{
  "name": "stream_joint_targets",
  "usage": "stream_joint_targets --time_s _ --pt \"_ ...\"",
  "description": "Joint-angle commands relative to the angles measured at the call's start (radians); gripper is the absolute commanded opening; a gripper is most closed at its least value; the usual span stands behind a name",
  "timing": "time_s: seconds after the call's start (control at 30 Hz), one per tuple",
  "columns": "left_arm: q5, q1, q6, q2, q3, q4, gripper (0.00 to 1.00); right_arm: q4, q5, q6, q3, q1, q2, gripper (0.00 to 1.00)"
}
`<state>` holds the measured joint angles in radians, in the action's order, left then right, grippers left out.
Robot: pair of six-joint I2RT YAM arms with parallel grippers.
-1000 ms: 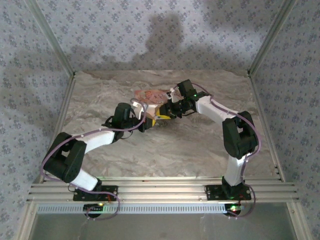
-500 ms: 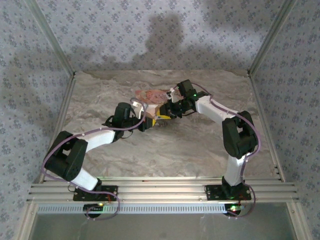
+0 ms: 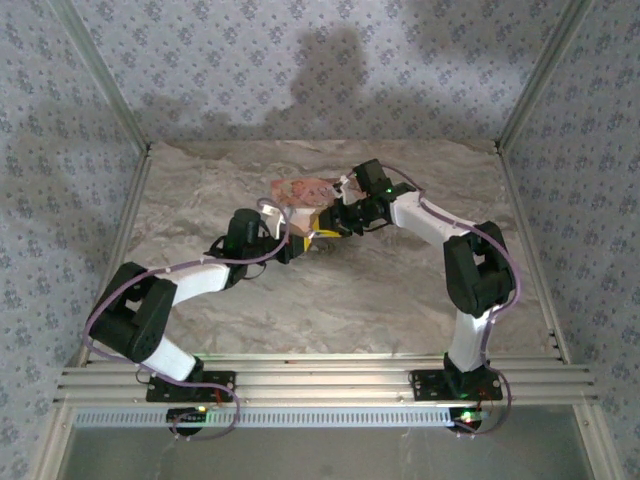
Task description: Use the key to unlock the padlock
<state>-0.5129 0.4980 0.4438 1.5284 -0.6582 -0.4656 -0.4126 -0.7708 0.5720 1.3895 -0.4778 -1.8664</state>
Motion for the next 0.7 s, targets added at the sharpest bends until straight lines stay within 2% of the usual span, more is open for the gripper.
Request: stream_joint_targets --time_s 0.0,0.23,0.47,0.57,0.6,0.67 --pt "0.067 -0.007 -0.027 -0.028 0.04 -0.064 0.0 -0.027 0.044 0.016 0.04 -0.013 -0.029 0.0" --pt "0.085 0.007 -0.069 -0.114 0.141 -0.006 0.0 0.035 0.163 0.016 0.033 -0.024 -0.068 0.0" --pt "0.162 0.007 -0.103 -0.325 0.222 0.141 0.0 0.066 0.361 0.003 -0.031 -0.071 -0.143 0.02" --pt "0.186 0.008 -0.112 -0.406 0.224 0.209 0.0 0.062 0.449 0.0 -0.03 -0.098 -0.171 0.11" --pt "0.193 0.007 -0.116 -0.426 0.218 0.236 0.0 0.058 0.472 0.0 -0.03 -0.109 -0.174 0.17" --pt "0.21 0.008 -0.124 -0.465 0.212 0.277 0.0 0.049 0.501 0.005 -0.032 -0.131 -0.165 0.37"
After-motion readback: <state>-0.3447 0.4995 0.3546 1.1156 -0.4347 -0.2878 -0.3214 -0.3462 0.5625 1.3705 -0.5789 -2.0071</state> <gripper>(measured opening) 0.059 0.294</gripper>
